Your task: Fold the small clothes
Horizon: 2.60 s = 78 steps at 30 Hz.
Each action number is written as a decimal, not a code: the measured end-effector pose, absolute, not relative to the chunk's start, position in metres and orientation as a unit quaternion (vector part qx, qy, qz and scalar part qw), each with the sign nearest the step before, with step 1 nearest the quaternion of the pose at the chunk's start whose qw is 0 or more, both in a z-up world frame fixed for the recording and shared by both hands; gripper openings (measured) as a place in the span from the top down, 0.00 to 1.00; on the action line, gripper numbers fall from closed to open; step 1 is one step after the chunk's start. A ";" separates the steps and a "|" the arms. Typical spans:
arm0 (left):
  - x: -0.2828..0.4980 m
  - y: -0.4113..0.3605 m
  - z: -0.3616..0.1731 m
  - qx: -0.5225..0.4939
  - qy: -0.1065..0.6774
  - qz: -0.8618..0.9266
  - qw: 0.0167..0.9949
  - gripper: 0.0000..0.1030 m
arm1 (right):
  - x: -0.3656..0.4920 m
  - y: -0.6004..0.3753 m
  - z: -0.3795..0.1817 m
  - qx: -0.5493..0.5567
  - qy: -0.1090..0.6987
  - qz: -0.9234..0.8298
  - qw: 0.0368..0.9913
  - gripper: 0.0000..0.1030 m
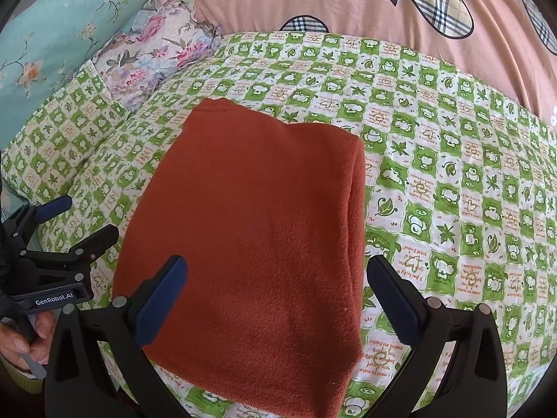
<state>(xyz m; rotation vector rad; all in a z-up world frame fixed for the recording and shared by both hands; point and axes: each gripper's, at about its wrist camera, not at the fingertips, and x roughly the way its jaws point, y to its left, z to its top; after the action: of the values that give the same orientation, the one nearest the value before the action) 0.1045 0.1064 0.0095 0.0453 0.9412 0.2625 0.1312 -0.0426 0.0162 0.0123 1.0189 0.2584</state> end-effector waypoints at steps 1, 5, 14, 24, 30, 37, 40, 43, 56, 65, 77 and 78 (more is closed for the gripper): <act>0.104 0.107 0.010 0.022 0.451 0.126 0.883 0.01 | 0.131 -0.043 0.016 0.006 0.486 0.123 0.865 0.00; 0.105 0.107 0.011 0.022 0.448 0.125 0.885 0.01 | 0.136 -0.047 0.019 0.006 0.485 0.126 0.865 0.00; 0.105 0.103 0.010 0.023 0.446 0.116 0.887 0.01 | 0.132 -0.051 0.018 0.016 0.488 0.120 0.865 0.00; 0.102 0.101 0.012 0.025 0.442 0.110 0.890 0.01 | 0.126 -0.059 0.019 0.026 0.486 0.113 0.866 0.00; 0.102 0.098 0.015 0.026 0.439 0.107 0.892 0.01 | 0.124 -0.063 0.024 0.026 0.481 0.111 0.869 0.00; 0.105 0.096 0.016 0.032 0.438 0.099 0.893 0.01 | 0.123 -0.067 0.027 0.029 0.478 0.110 0.871 0.00; 0.105 0.096 0.016 0.032 0.437 0.097 0.894 0.01 | 0.123 -0.068 0.029 0.030 0.477 0.110 0.872 0.00; 0.106 0.097 0.016 0.031 0.436 0.096 0.894 0.01 | 0.122 -0.067 0.030 0.029 0.475 0.110 0.872 0.00; 0.108 0.095 0.021 0.034 0.430 0.090 0.897 0.01 | 0.124 -0.066 0.033 0.030 0.474 0.111 0.873 0.00; 0.109 0.094 0.021 0.035 0.429 0.090 0.898 0.01 | 0.125 -0.067 0.034 0.033 0.474 0.112 0.873 0.00; 0.111 0.094 0.022 0.036 0.429 0.091 0.898 0.01 | 0.125 -0.065 0.034 0.034 0.474 0.111 0.873 0.00; 0.111 0.094 0.022 0.036 0.429 0.091 0.898 0.01 | 0.125 -0.065 0.034 0.034 0.474 0.111 0.873 0.00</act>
<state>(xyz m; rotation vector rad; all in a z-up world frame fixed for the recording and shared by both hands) 0.1110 0.0942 0.0222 0.0746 0.8882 0.1884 0.1254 -0.0654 0.0338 0.0719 0.9902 0.2324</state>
